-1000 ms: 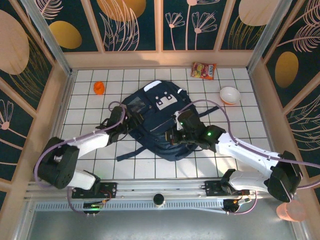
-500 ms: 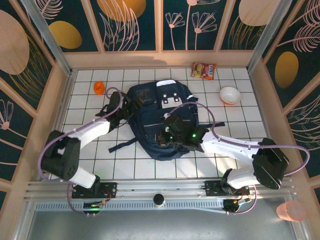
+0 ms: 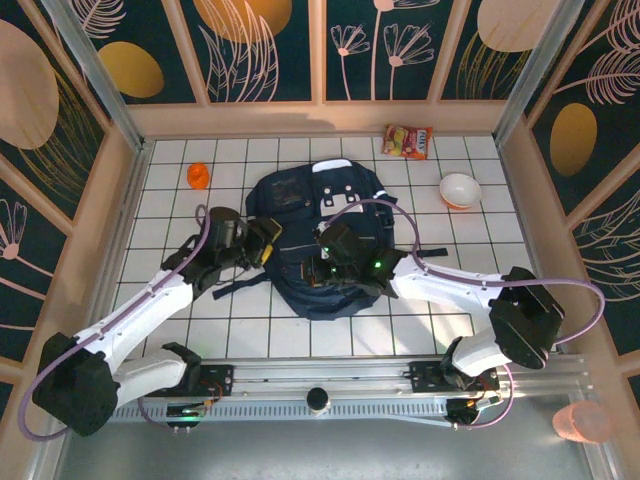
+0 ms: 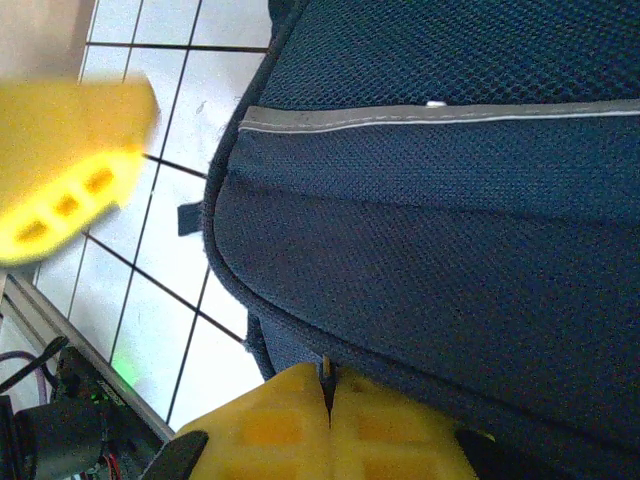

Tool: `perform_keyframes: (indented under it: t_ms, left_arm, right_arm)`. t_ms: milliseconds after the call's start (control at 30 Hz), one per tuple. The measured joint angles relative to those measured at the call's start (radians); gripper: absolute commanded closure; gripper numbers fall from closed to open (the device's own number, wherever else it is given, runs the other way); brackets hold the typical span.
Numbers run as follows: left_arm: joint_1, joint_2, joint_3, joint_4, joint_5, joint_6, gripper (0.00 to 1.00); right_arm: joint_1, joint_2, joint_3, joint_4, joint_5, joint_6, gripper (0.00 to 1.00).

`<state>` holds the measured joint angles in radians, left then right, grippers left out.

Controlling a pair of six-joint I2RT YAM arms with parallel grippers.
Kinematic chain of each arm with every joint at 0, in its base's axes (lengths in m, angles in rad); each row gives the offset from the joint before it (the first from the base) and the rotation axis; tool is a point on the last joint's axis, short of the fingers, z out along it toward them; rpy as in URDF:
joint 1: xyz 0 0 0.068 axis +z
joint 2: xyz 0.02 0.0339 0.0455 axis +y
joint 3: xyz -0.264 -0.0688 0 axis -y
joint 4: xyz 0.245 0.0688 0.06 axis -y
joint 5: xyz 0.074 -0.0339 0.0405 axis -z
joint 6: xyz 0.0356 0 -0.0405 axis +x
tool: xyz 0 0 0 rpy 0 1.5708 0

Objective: Pack the student bag

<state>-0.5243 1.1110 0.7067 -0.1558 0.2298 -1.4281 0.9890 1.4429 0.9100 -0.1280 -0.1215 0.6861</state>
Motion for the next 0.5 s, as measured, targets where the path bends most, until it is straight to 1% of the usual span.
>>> perform_keyframes:
  t_ms: [133,300,500]
  left_arm:
    - [-0.049,-0.011,-0.006,-0.038,0.035,-0.073,0.47]
    - [-0.067,-0.003,-0.008,-0.033,0.063,-0.127,0.5]
    - [-0.078,0.046,-0.014,-0.011,0.089,-0.156,0.45]
  right_arm:
    - [0.0,0.0,0.0,0.0,-0.003,-0.004,1.0]
    - [0.0,0.0,0.005,0.0,-0.005,-0.01,1.0]
    - [0.0,0.0,0.006,0.002,-0.011,-0.024,1.0]
